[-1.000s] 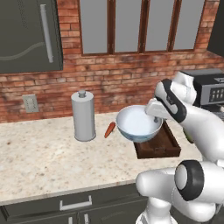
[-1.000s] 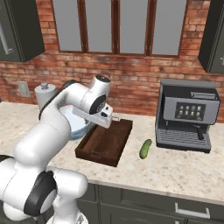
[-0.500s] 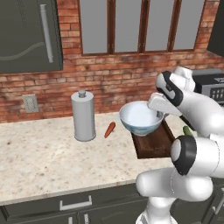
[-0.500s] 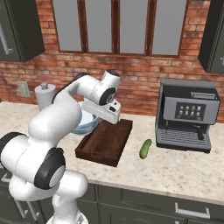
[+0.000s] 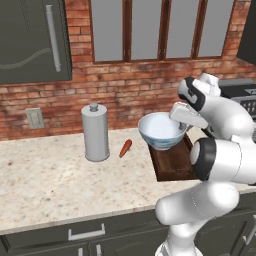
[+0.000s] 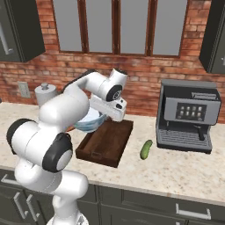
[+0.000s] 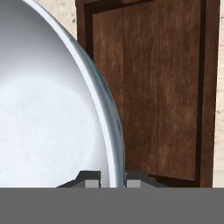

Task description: Place the two vegetables and bowl onto the tray for setting up a vegetable dip station.

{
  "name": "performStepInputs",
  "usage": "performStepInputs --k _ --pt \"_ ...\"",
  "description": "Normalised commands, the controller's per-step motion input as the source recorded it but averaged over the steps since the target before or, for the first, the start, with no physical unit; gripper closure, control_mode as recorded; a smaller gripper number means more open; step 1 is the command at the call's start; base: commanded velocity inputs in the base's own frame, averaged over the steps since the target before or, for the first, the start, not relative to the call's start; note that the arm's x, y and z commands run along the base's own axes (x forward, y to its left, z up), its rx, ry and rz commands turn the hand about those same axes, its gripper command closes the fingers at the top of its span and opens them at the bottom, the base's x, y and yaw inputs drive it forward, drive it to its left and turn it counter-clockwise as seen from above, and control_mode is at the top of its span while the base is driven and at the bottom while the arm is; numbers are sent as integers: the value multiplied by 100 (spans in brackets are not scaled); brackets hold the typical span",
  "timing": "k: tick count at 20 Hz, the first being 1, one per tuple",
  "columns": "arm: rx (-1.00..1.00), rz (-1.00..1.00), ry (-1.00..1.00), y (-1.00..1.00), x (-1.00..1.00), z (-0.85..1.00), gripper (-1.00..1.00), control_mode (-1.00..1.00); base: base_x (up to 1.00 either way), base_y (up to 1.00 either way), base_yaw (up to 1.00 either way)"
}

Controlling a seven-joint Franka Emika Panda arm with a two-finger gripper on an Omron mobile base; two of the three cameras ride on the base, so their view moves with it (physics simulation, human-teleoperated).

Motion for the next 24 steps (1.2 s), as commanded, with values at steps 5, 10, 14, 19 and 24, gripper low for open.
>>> performStepInputs --k 5,10,14,19,24 --pt "0 0 3 -15 34 -11 100 -100 0 0 0" --pt "2 0 5 -19 33 -14 100 -100 0 0 0" --pt "6 0 2 -16 28 -18 100 -100 0 0 0" --pt "9 0 0 -13 26 -19 100 -100 0 0 0" --pt "5 0 0 -9 24 -18 100 -100 0 0 0"
